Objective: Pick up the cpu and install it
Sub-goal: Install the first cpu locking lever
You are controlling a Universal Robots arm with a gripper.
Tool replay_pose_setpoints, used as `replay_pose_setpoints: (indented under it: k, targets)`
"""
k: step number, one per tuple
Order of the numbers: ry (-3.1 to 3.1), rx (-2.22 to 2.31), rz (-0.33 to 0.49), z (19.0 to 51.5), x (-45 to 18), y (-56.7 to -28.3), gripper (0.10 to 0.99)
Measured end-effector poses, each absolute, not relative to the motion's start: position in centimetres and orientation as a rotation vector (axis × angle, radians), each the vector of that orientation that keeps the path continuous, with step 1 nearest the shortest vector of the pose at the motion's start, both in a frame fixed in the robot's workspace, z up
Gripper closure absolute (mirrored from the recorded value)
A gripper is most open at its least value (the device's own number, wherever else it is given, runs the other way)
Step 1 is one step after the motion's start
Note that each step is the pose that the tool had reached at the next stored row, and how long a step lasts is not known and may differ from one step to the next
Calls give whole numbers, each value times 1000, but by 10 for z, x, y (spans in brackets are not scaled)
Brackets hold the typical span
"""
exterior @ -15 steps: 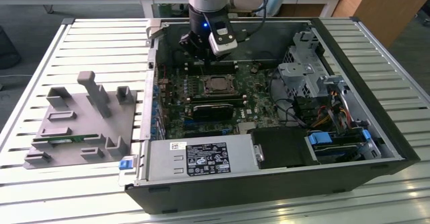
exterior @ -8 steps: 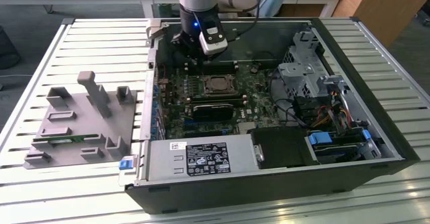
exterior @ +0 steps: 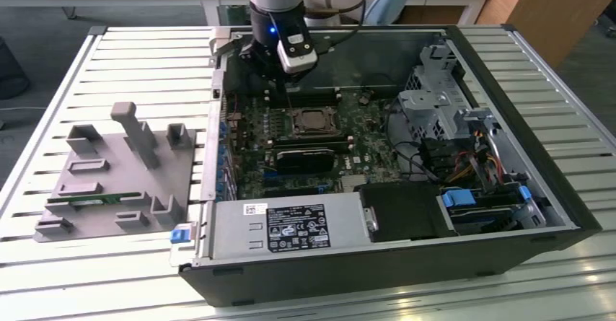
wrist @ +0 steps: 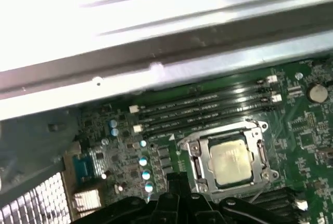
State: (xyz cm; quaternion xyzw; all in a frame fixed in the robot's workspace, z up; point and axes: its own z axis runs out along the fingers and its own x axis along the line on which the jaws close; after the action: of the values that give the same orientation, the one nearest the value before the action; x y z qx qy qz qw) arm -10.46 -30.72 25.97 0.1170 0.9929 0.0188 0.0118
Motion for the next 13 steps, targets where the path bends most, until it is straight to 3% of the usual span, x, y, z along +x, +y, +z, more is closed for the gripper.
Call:
replay_pose_setpoints:
  k: [13]
  targets:
    - [3109,244,60,258,-108,-294,980]
